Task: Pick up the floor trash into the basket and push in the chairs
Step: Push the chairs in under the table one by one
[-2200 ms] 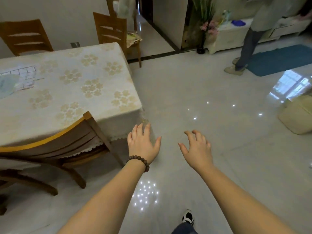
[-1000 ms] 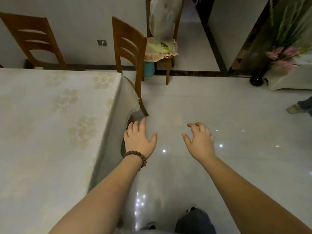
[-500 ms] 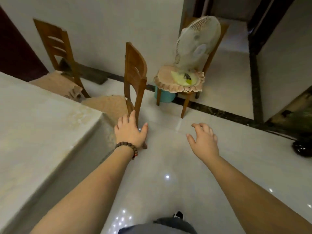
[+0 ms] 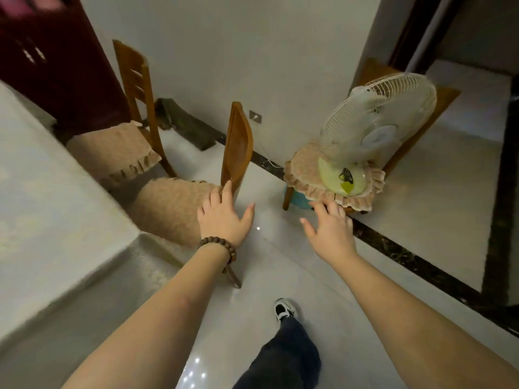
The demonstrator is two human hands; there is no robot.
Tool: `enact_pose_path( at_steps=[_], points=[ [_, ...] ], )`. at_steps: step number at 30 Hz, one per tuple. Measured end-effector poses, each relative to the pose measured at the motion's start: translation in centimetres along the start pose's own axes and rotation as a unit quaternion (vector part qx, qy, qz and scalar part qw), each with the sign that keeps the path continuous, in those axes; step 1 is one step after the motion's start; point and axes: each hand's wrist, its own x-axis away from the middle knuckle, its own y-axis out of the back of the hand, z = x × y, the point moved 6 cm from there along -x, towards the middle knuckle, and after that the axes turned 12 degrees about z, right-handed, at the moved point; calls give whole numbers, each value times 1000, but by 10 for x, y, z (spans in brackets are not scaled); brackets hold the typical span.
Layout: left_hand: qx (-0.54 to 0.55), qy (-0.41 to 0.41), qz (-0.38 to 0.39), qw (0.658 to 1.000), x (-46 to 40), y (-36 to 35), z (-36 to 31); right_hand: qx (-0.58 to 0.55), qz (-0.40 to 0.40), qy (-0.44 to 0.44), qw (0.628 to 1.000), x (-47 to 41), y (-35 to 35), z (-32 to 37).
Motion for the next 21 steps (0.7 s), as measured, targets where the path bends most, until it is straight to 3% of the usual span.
enact_pose_path(
  at_steps=[8,15,21],
  points=[
    [36,88,-47,994,-129,-1,-50,29,70,118,990,-181,15,-5],
    [25,164,-61,984,-186,12,-67,15,109,204,973,-287,30,7],
    [-49,231,-33,971,-207,-3,-62,19,174,344,922,-352,14,51]
  ],
)
